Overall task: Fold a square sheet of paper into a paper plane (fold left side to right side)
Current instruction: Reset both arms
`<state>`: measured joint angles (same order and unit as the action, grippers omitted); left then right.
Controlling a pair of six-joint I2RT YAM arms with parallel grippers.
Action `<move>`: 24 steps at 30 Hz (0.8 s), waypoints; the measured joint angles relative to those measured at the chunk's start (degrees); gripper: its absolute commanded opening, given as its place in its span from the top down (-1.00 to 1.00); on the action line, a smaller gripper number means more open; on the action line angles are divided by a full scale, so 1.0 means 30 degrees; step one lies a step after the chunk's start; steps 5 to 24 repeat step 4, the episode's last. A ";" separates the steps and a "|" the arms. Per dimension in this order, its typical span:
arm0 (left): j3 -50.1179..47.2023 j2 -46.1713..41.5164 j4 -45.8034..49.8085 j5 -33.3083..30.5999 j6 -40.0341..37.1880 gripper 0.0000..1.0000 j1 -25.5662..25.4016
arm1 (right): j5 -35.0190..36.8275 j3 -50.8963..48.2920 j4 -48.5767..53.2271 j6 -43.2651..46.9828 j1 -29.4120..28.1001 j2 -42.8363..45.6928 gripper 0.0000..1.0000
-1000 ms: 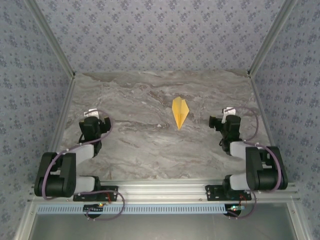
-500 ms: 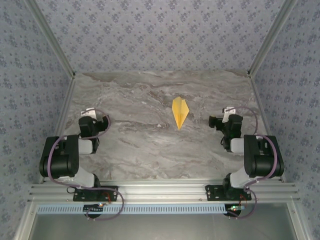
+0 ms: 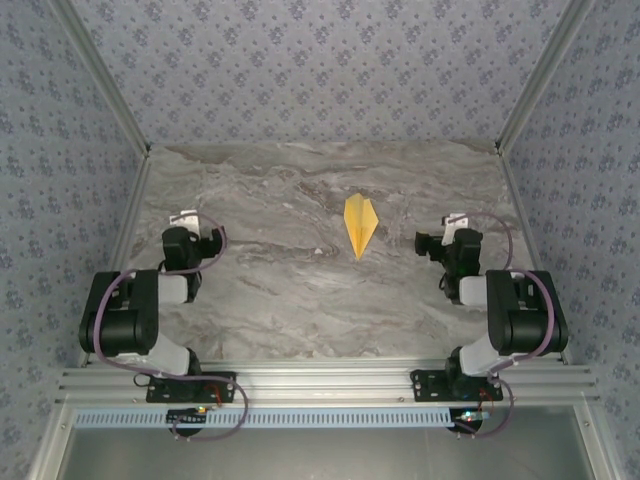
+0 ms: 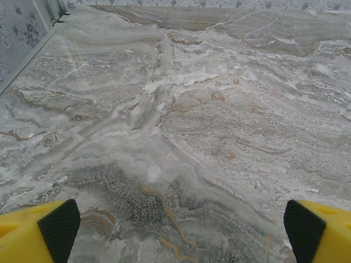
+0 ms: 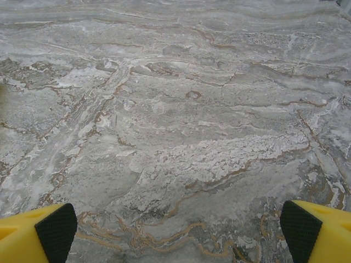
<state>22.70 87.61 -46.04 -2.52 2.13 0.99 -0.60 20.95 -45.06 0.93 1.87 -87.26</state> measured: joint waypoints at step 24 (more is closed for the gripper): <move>0.0007 0.0000 0.0000 0.0000 -0.0058 -0.97 0.0000 | 0.0066 0.0000 0.0000 0.0000 0.0007 0.0000 -1.00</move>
